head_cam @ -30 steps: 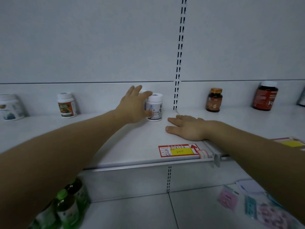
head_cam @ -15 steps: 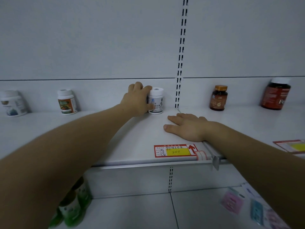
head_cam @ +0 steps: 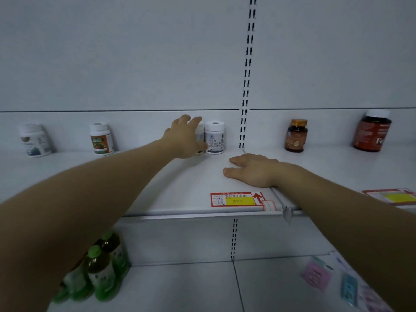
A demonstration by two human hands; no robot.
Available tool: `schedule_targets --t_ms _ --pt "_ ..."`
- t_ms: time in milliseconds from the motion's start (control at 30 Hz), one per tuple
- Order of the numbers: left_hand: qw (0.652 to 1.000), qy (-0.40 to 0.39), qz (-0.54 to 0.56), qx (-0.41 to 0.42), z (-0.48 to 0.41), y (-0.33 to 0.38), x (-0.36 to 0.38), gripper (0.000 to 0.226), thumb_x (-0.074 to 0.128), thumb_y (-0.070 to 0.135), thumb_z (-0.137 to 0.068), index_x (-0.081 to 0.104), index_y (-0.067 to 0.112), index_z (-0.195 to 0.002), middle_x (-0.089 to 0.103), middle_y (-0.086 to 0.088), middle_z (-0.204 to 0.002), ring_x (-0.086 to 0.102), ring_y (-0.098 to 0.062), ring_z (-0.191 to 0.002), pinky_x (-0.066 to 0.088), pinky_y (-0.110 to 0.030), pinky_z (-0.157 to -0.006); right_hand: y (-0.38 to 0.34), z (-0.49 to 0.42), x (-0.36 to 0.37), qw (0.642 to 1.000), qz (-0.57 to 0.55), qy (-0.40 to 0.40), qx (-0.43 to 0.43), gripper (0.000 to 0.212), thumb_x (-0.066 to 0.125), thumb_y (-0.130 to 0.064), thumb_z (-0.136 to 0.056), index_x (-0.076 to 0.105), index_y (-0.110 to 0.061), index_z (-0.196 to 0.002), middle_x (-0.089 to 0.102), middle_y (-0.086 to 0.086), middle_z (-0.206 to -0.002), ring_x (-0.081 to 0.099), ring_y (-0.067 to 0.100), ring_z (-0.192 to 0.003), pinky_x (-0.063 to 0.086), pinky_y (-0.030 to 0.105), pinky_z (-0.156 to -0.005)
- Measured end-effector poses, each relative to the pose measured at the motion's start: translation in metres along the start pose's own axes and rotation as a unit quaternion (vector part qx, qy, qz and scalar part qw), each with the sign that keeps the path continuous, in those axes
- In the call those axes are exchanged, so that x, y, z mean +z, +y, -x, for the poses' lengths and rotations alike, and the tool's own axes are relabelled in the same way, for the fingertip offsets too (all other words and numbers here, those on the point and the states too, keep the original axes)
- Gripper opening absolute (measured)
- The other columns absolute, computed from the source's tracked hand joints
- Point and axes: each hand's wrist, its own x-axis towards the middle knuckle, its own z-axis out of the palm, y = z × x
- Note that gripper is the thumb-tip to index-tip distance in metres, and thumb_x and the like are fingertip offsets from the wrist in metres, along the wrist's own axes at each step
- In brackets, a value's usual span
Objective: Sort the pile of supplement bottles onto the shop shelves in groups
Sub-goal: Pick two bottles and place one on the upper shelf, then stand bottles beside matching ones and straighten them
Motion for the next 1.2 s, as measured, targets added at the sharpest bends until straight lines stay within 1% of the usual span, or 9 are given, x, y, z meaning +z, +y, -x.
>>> schedule_targets --t_ms 100,167,300,433,533,667,833,1000,1200 --pt "0.998 -0.054 0.014 0.011 0.032 -0.009 -0.01 0.081 0.064 0.046 -0.084 0.023 0.02 -0.149 0.022 -0.008 -0.153 0.028 -0.03 -0.137 0.028 -0.041 -0.111 -0.012 0.002 -0.014 1.0 -0.005 -0.002 -0.006 0.078 0.04 -0.07 -0.087 0.028 -0.025 -0.15 0.022 0.0 -0.159 0.023 0.021 -0.144 0.018 0.038 -0.117" --pt "0.996 -0.081 0.015 0.021 0.052 -0.019 -0.017 0.08 0.064 0.046 -0.085 0.024 0.02 -0.149 0.021 -0.007 -0.155 0.029 -0.027 -0.138 0.027 -0.037 -0.111 -0.028 0.004 -0.025 0.999 -0.012 0.032 -0.015 0.075 0.046 -0.065 -0.089 0.031 -0.022 -0.149 0.027 0.0 -0.157 0.028 0.021 -0.142 0.022 0.035 -0.114" --pt "0.994 -0.106 0.022 0.012 0.095 -0.048 -0.045 0.074 0.062 0.045 -0.087 0.024 0.025 -0.148 0.019 -0.003 -0.156 0.03 -0.025 -0.138 0.028 -0.037 -0.111 -0.08 0.004 -0.042 0.994 0.008 0.097 -0.049 0.064 0.049 -0.059 -0.089 0.041 -0.023 -0.142 0.041 0.005 -0.149 0.042 0.025 -0.129 0.034 0.032 -0.101" --pt "0.993 -0.11 0.034 -0.007 0.15 -0.098 -0.08 0.067 0.061 0.046 -0.087 0.032 0.027 -0.144 0.028 0.0 -0.152 0.037 -0.021 -0.133 0.031 -0.034 -0.108 -0.16 0.005 -0.05 0.99 -0.002 0.112 -0.085 0.07 0.048 -0.063 -0.088 0.037 -0.024 -0.145 0.034 0.001 -0.153 0.035 0.023 -0.137 0.03 0.035 -0.107" --pt "0.995 -0.094 0.022 -0.034 0.197 -0.151 -0.112 0.063 0.061 0.046 -0.086 0.038 0.026 -0.141 0.033 0.002 -0.15 0.038 -0.018 -0.131 0.03 -0.03 -0.107 -0.241 0.008 -0.042 0.984 0.008 0.113 -0.137 0.068 0.049 -0.059 -0.09 0.037 -0.022 -0.145 0.036 0.002 -0.152 0.037 0.023 -0.135 0.032 0.036 -0.106" --pt "0.992 -0.056 0.02 -0.112 0.272 -0.235 -0.158 0.06 0.06 0.048 -0.087 0.04 0.028 -0.14 0.036 0.004 -0.148 0.04 -0.016 -0.13 0.032 -0.03 -0.107 -0.367 0.017 -0.019 0.968 0.016 0.115 -0.223 0.064 0.049 -0.056 -0.091 0.04 -0.02 -0.143 0.041 0.004 -0.148 0.041 0.025 -0.132 0.035 0.034 -0.102" --pt "0.975 -0.024 0.002 -0.222 0.38 -0.337 -0.203 0.058 0.06 0.046 -0.088 0.041 0.028 -0.139 0.037 0.005 -0.147 0.04 -0.015 -0.13 0.033 -0.031 -0.106 -0.531 0.046 0.021 0.934 0.01 0.113 -0.338 0.061 0.048 -0.054 -0.092 0.04 -0.022 -0.143 0.041 0.003 -0.148 0.041 0.024 -0.131 0.036 0.035 -0.099" --pt "0.938 -0.028 0.003 -0.346 0.484 -0.423 -0.227 0.056 0.06 0.043 -0.088 0.041 0.027 -0.139 0.041 0.0 -0.144 0.044 -0.018 -0.126 0.036 -0.031 -0.102 -0.677 0.084 0.068 0.886 0.009 0.101 -0.451 0.058 0.047 -0.054 -0.093 0.041 -0.023 -0.141 0.044 0.006 -0.144 0.046 0.026 -0.124 0.042 0.037 -0.095" --pt "0.886 -0.008 0.034 -0.462 0.575 -0.511 -0.233 0.056 0.062 0.042 -0.087 0.043 0.026 -0.137 0.043 -0.001 -0.143 0.046 -0.018 -0.124 0.038 -0.03 -0.101 -0.816 0.108 0.131 0.842 0.025 0.041 -0.537 0.058 0.048 -0.05 -0.094 0.04 -0.02 -0.142 0.042 0.006 -0.146 0.044 0.026 -0.127 0.039 0.037 -0.095"
